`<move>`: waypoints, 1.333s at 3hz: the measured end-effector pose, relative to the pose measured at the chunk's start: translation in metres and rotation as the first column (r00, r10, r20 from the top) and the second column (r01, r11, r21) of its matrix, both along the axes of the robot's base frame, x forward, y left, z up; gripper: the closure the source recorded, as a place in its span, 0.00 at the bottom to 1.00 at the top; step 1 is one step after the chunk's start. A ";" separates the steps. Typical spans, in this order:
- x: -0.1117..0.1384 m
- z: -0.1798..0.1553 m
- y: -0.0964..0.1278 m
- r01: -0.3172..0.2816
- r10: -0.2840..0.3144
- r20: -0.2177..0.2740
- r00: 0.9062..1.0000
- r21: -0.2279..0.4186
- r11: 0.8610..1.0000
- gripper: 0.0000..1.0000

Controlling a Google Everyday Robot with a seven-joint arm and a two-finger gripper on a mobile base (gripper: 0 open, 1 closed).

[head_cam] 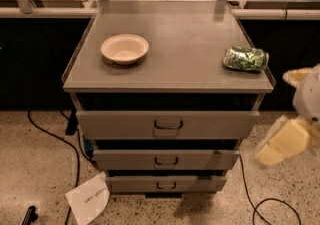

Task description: Open top drawer

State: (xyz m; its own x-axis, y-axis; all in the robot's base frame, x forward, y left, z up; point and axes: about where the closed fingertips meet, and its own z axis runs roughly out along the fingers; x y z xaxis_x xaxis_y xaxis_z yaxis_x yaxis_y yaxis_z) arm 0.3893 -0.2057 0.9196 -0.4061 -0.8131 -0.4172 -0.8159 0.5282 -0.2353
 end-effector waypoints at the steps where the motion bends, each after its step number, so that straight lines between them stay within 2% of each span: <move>1: 0.001 -0.053 0.006 0.133 -0.131 -0.023 0.991 0.127 0.983 0.00; 2: 0.015 -0.050 0.004 0.151 -0.158 0.038 0.987 0.140 0.978 0.19; 4: 0.015 -0.050 0.004 0.152 -0.158 0.038 0.987 0.140 0.978 0.66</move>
Offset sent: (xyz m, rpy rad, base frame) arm -0.0004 0.0054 -0.0476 0.1148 0.0182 -0.1175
